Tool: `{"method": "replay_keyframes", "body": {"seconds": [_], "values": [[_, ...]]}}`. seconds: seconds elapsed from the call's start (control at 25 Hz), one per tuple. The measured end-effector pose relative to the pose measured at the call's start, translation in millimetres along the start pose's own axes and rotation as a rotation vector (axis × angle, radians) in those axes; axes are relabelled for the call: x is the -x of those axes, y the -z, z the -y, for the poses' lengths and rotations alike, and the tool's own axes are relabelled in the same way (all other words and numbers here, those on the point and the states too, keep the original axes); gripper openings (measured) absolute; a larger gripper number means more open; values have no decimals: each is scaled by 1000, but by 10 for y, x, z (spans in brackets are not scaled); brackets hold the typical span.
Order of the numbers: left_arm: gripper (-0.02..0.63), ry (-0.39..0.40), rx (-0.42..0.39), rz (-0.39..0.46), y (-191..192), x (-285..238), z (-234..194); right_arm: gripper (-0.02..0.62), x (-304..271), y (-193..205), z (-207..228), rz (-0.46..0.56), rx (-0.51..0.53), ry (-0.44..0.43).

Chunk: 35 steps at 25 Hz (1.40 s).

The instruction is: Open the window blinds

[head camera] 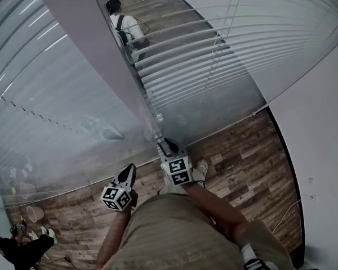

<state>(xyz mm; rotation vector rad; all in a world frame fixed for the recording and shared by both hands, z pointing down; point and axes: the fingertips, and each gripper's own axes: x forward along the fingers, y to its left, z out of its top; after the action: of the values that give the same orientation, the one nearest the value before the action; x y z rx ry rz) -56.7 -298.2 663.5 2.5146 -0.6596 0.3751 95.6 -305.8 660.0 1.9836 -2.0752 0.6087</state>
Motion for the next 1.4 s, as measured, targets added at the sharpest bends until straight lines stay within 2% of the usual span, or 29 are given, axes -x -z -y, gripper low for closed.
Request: {"method": "replay_keyframes", "body": {"seconds": [0.08, 0.12, 0.24, 0.28, 0.44, 0.64, 0.72, 0.76, 0.8, 0.84, 0.88, 1.0, 1.08, 1.12, 1.2, 1.4], "values": [[14, 0, -1, 0, 5, 13, 6, 132, -11, 35, 18, 3, -99, -31], [14, 1, -1, -1, 8, 15, 13, 132, -13, 49, 29, 3, -201, -68], [14, 4, -2, -4, 19, 6, 67, 130, 6, 69, 80, -6, -606, -209], [14, 6, -4, -3, 30, 3, 100, 129, 27, 74, 98, -7, -705, -243], [14, 5, -5, 12, 77, 11, 237, 129, 114, 77, 145, -2, -891, -330], [14, -3, 22, 26, -17, -95, 171, 129, -31, 21, 154, 40, -1270, -540], [14, -12, 32, 33, -10, -119, 214, 130, -15, 26, 167, 68, -1333, -591], [14, -15, 31, 35, 4, -117, 251, 130, 10, 29, 165, 77, -1319, -593], [14, -19, 30, 37, 22, -109, 295, 129, 43, 33, 160, 82, -1258, -573], [14, -22, 31, 39, 42, -96, 342, 133, 83, 45, 152, 78, -1151, -534], [14, -26, 34, 42, 61, -84, 388, 140, 125, 67, 145, 67, -1006, -478], [14, -47, 54, 45, 66, -101, 477, 166, 200, 83, 158, 31, -487, -277], [14, -63, 64, 44, 41, -163, 510, 164, 180, 36, 175, 22, -224, -198], [14, -70, 63, 44, 24, -192, 526, 164, 156, 21, 179, 19, -152, -184], [14, -83, 57, 53, -22, -214, 562, 164, 109, 22, 191, 6, -103, -177], [14, -122, 65, 77, -5, -111, 609, 156, 63, 61, 187, -27, -120, -167]]}}
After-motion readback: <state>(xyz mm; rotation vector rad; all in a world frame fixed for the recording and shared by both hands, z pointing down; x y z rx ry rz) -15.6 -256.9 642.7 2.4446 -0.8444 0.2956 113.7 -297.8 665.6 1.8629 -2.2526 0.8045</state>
